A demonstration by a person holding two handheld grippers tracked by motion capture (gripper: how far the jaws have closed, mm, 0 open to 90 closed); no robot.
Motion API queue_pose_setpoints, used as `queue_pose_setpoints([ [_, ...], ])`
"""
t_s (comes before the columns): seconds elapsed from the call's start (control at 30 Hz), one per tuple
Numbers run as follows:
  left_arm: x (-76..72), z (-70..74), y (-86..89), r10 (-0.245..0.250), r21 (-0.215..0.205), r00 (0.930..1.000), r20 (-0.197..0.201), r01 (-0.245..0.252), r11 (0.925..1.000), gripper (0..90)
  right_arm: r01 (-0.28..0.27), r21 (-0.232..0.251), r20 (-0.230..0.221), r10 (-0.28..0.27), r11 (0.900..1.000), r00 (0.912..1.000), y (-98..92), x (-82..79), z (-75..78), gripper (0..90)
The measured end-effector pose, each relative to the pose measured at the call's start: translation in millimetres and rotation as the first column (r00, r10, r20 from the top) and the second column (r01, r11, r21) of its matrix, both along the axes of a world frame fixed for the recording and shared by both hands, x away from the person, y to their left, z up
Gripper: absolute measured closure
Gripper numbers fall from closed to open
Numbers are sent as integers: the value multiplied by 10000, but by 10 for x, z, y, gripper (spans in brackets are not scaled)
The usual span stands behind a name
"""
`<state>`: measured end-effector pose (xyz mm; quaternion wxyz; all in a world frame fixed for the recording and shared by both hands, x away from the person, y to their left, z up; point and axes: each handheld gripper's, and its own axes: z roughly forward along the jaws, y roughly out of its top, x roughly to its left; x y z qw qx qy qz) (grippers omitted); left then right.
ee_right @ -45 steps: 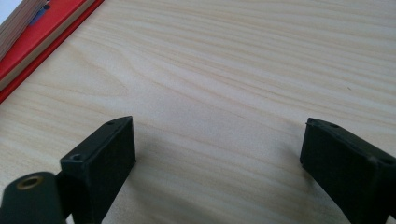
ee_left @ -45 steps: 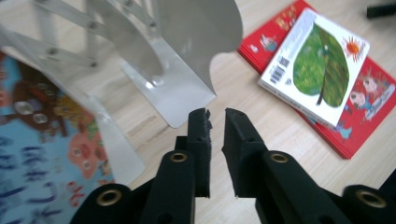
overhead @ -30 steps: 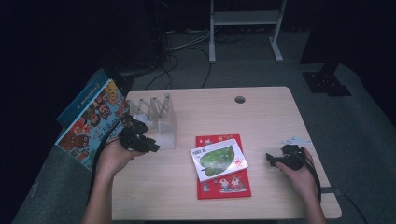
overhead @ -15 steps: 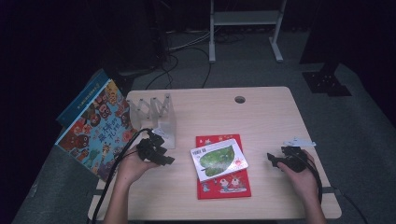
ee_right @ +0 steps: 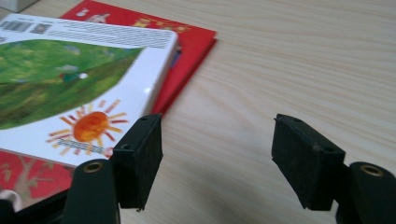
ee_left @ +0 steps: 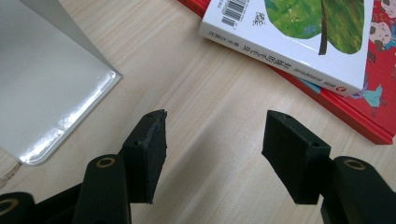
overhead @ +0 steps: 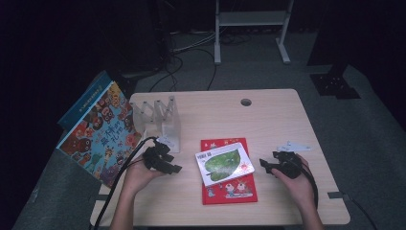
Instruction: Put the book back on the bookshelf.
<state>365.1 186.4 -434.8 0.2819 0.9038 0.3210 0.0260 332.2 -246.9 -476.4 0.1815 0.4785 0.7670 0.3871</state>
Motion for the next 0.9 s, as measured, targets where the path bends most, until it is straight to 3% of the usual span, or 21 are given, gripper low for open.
queue_pose_setpoints([
  [0.17,-22,-32,-8,-29,-9,10000,-25,29,10000,382,-418,-162,-111,417,9990,9991,198,55,2,328],
  [0.37,-26,-48,-19,-48,-117,9999,-99,47,9999,369,-756,128,-172,758,9971,9970,365,152,33,325],
  [0.53,-41,-65,-51,-185,23,9997,-143,185,9998,358,-1023,43,-343,1024,9947,9941,510,245,21,312],
  [0.73,-64,-80,-74,-213,-33,9998,23,213,9998,348,-1197,-83,-507,1191,9928,9916,623,300,-28,305],
  [0.9,-69,-83,-72,-202,-65,9998,3,202,9998,341,-1471,369,-747,1495,9884,9859,689,313,-60,302],
])
